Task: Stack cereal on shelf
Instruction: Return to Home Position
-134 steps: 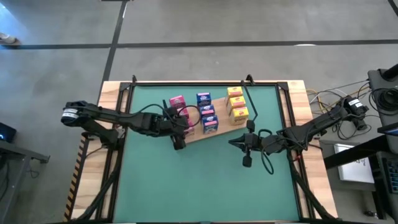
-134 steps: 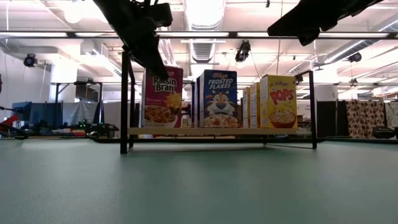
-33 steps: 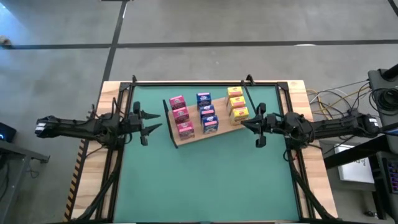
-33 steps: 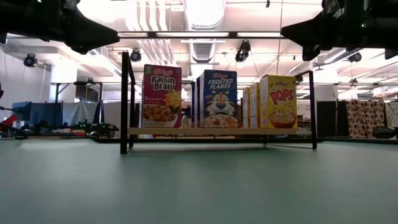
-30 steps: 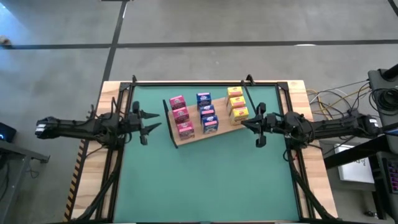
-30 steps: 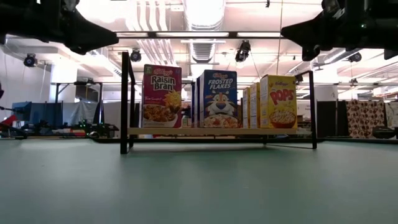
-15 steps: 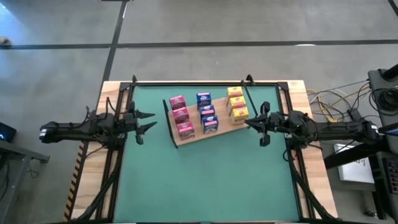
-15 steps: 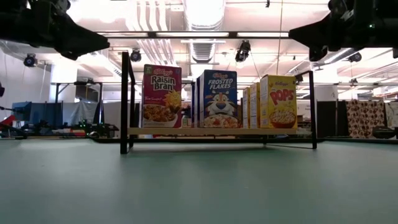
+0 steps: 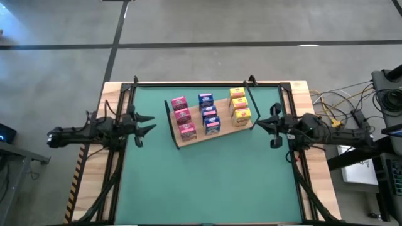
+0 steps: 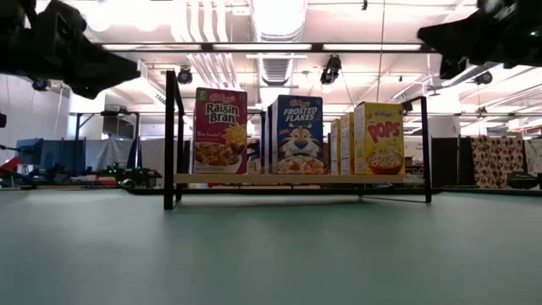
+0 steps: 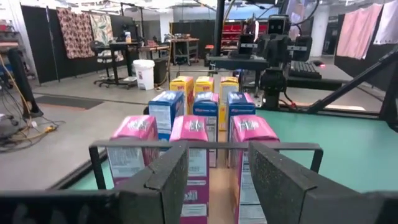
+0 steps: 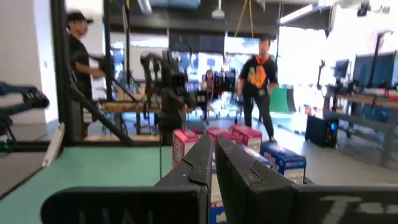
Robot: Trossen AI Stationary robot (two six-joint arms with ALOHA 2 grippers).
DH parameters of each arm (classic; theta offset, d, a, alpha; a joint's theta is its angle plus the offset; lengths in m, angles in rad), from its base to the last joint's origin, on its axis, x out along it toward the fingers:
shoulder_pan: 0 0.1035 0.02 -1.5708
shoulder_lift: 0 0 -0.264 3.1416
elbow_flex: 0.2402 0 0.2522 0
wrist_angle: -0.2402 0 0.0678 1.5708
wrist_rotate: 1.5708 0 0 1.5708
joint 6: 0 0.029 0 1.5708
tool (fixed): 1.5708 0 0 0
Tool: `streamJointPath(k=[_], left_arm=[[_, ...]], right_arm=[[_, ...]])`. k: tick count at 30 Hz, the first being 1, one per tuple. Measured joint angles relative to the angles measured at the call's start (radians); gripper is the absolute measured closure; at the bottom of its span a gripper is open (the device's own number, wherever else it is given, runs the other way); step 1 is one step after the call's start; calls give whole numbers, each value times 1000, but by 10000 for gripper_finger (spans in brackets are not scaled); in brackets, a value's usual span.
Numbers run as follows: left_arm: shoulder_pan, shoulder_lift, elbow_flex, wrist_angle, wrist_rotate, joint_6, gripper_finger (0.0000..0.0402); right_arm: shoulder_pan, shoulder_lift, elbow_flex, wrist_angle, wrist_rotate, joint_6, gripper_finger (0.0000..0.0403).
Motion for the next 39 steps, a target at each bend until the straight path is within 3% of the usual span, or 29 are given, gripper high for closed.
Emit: streamJointPath(k=[6, 12, 18, 29, 39], left_arm=[[0, -11, -44, 9, 0, -12, 251], [1, -16, -81, 14, 2, -12, 251], [0, -7, -133, 173, 61, 14, 251], [1, -3, -126, 187, 41, -43, 251], [1, 0, -125, 187, 41, -42, 251]], right_arm=[[0, -146, -41, -51, -21, 27, 390], [0, -130, -79, -72, 7, 13, 391], [-2, -129, -101, -88, 43, -20, 390], [-2, -129, -102, -172, 69, -34, 390], [-2, -118, -102, -180, 69, 53, 390]])
